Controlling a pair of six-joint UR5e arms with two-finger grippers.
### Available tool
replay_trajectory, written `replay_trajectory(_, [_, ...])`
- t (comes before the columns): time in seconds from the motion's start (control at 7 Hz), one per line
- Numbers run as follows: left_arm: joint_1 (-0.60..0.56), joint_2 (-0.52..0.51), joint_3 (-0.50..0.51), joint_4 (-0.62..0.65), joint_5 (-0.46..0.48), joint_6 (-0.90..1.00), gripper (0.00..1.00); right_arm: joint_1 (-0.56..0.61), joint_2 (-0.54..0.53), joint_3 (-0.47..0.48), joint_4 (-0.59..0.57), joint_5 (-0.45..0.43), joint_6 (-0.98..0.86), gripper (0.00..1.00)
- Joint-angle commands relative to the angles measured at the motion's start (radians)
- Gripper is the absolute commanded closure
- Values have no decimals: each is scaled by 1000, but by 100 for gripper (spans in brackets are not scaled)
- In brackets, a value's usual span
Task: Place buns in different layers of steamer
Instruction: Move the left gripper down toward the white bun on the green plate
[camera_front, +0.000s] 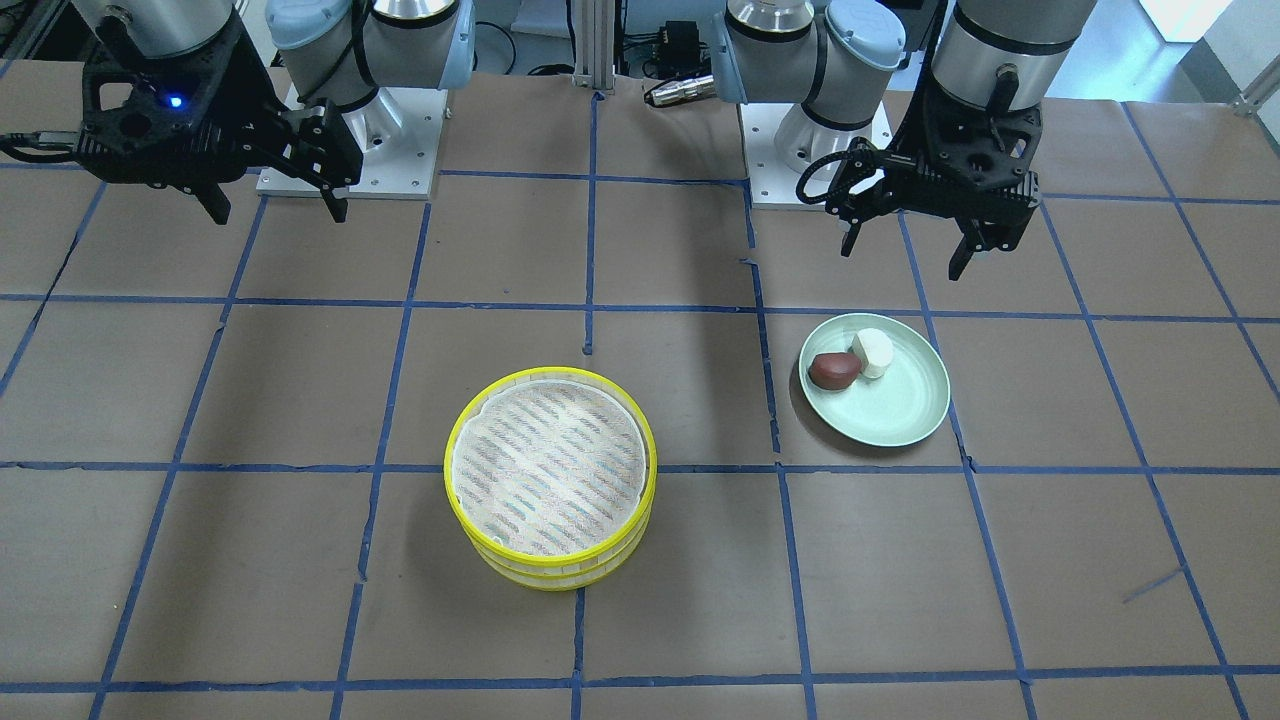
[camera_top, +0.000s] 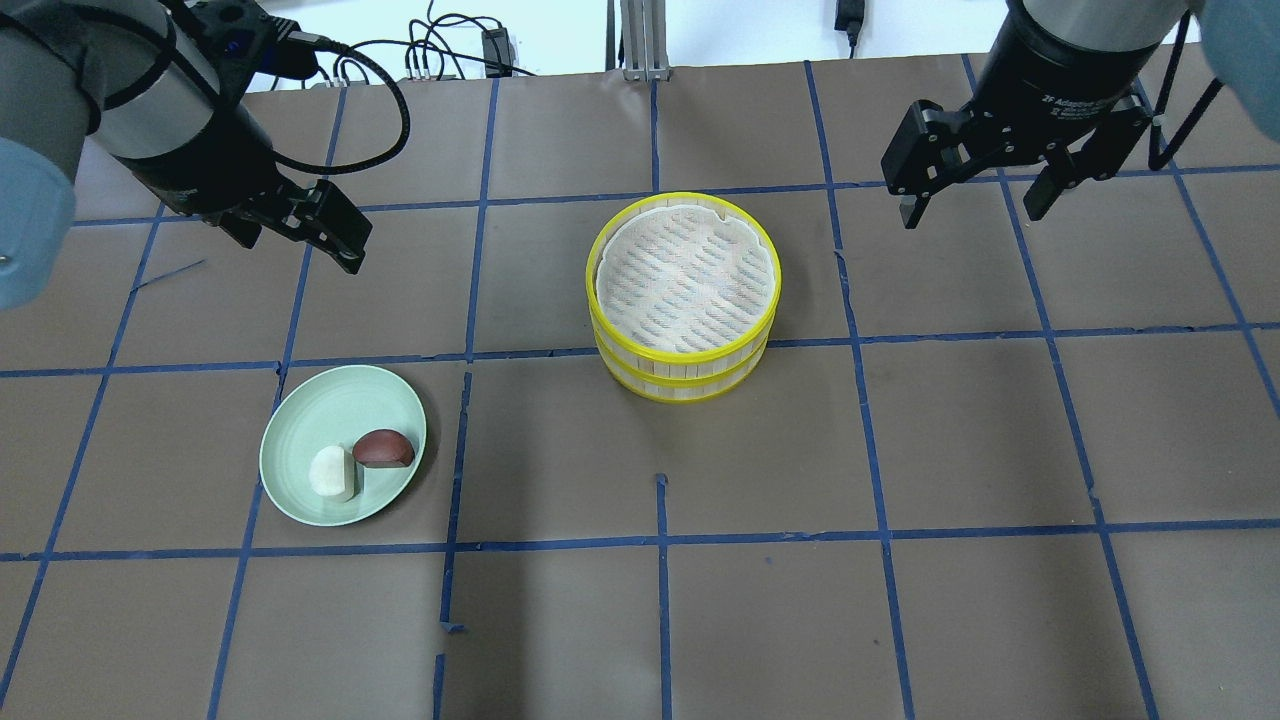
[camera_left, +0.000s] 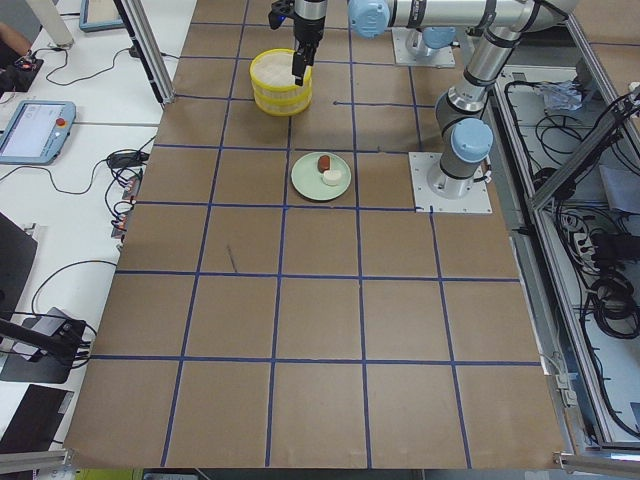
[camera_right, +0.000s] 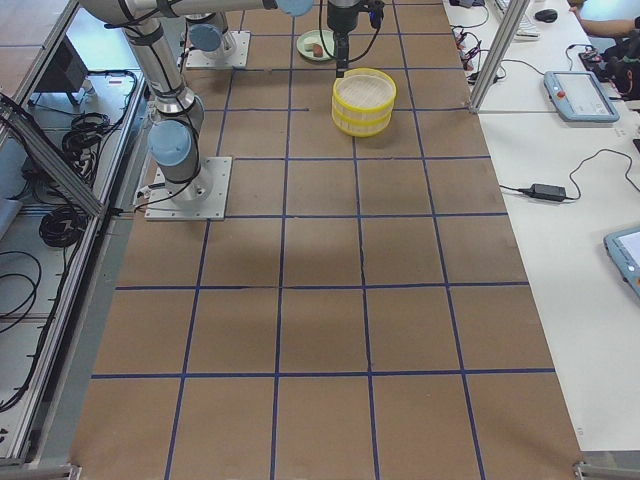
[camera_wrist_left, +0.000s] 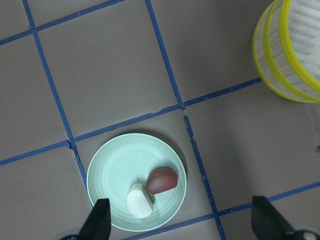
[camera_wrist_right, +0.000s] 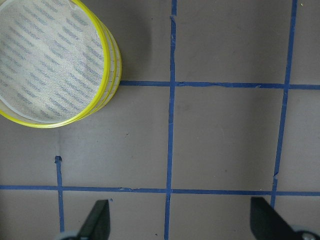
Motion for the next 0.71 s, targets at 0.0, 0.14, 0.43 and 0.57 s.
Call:
replay_trajectory(0.0, [0, 0, 0, -1, -6, -1, 0, 5, 0, 3, -2, -2, 2, 0])
replay_trajectory(0.14, [0, -3, 0, 4, -9, -1, 0, 5, 0, 6, -1, -2, 2, 0])
replay_trajectory(0.43, [27, -21, -89, 6, 0, 15, 0, -5, 0, 10, -1, 1, -7, 0])
replay_trajectory(0.57, [93, -21, -196, 31, 1, 21, 0, -5, 1, 10, -2, 3, -9, 0])
